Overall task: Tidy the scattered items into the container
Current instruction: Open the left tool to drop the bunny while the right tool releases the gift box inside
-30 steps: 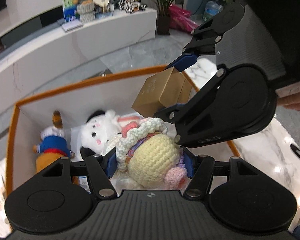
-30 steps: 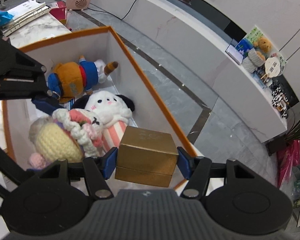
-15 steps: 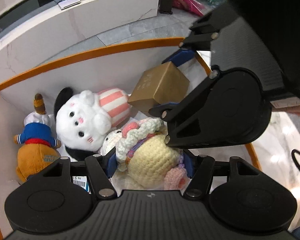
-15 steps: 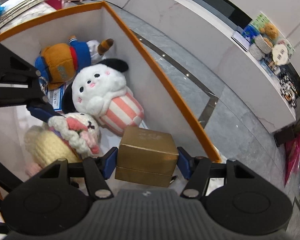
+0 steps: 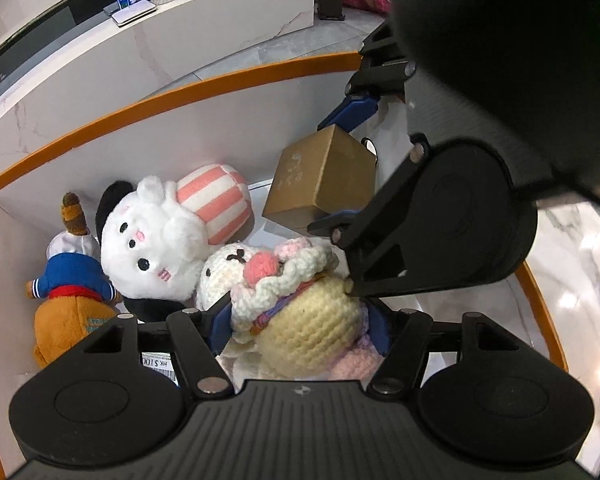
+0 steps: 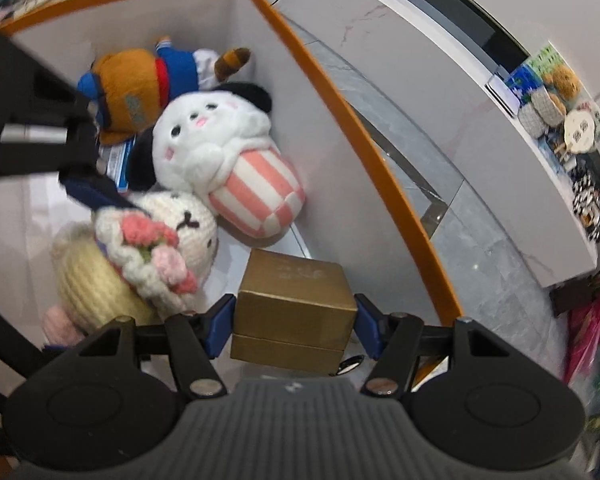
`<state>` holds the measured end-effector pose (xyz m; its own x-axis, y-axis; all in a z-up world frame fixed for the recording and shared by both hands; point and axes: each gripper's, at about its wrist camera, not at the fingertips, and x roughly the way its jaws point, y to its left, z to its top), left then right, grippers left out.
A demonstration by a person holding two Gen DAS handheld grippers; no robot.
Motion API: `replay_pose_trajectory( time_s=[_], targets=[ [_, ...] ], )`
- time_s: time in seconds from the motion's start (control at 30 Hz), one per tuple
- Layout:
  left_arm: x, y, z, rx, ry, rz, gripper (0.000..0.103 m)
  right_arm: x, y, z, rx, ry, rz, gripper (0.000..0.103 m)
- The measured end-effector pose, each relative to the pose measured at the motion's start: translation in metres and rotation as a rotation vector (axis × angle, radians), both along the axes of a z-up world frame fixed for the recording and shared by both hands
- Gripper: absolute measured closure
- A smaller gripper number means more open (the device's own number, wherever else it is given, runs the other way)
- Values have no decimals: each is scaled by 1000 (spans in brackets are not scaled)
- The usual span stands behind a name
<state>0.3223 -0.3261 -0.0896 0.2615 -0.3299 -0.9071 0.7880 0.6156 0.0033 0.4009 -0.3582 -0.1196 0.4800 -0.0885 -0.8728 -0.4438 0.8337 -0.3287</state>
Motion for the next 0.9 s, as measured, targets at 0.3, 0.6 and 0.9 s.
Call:
replay_pose_trajectory(
  time_s=[0.3, 0.6, 0.9],
  targets=[
    [-5, 5, -8, 34, 72, -5, 22, 2, 4, -4, -61, 49, 15, 25],
    [-15, 8, 4, 38, 90, -9, 22, 0, 7, 5, -81, 77, 21, 24],
    [-21, 20, 26, 18, 80, -7, 22, -9, 3, 30, -81, 54, 13, 19]
  ],
)
